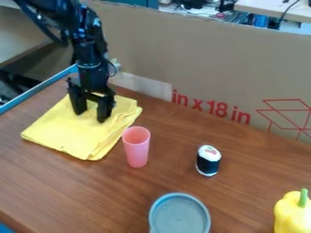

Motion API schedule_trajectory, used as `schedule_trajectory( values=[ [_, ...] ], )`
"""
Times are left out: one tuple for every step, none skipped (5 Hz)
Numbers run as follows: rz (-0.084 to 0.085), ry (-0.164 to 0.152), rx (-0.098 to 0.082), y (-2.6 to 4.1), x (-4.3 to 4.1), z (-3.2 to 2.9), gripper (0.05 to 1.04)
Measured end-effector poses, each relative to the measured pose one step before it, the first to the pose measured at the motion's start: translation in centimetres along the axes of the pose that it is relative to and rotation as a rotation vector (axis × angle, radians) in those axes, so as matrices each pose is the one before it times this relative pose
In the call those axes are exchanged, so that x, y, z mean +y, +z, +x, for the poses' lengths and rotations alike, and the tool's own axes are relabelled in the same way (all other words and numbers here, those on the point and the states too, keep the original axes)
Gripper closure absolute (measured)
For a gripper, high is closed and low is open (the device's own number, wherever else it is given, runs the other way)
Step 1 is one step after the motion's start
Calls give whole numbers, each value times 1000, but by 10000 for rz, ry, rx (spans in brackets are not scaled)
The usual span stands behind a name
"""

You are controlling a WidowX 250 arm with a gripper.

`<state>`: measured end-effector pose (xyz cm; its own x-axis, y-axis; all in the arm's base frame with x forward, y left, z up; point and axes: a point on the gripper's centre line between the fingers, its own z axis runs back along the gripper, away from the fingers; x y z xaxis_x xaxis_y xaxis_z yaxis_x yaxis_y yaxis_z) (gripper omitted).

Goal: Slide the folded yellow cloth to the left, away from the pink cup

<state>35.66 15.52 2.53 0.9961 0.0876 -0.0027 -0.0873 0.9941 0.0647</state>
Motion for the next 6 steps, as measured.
schedule_trajectory(
  values=[
    [-9, -139, -3, -176, -251, -729, 83],
    [104, -147, 460, -32, -110, -1771, 83],
    [732, -579, 1140, -170, 649, -3679, 83],
    [245, 30, 921, -520, 1068, -2464, 83],
    [-599, 59, 902, -833, 513, -2420, 83],
    [-391, 254, 741, -409, 266, -1351, 83]
  ],
)
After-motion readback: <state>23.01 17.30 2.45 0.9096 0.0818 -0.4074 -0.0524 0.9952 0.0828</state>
